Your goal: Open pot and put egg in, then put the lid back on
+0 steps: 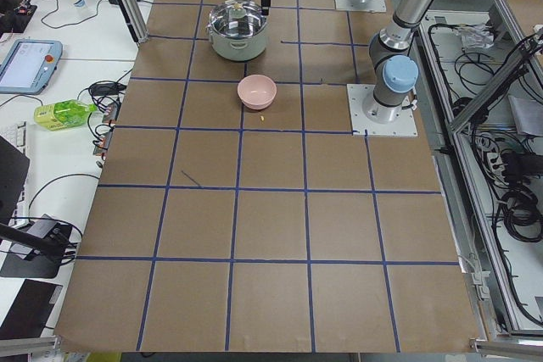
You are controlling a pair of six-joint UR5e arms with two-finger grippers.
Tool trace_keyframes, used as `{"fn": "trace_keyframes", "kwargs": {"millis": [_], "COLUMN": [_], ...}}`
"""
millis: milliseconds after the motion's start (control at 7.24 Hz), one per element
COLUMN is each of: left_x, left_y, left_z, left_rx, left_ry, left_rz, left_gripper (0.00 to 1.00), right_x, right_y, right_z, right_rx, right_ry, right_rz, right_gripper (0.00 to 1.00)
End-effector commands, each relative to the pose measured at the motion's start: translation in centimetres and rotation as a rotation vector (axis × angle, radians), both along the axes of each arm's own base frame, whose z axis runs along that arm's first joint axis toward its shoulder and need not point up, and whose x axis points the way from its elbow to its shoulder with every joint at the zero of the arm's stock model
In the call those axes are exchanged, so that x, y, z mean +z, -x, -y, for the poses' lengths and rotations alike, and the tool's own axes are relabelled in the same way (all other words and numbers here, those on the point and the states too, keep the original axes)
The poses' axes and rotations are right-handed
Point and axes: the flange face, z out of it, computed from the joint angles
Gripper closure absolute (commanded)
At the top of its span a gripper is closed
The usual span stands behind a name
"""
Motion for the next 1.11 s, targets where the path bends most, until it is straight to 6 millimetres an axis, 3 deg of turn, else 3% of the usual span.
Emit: {"fn": "trace_keyframes", "kwargs": {"millis": [0,967], "left_x": [-0.16,-0.28], "left_y": [0.1,0.27], "left_z": [0.0,-0.42], "left_rx": [0.0,0.002], "left_ry": [-0.002,-0.032], "left_rz": [-0.001,0.003], "left_gripper": [0.0,0.0], "right_x": [0.0,-0.15], "right_y": [-0.14,-0.07], "right_z": [0.09,0.09], "right_rx": [0.003,0.002], "right_ry": [0.001,-0.002], "right_rz": [0.0,0.0], "right_gripper": [0.0,0.0]}}
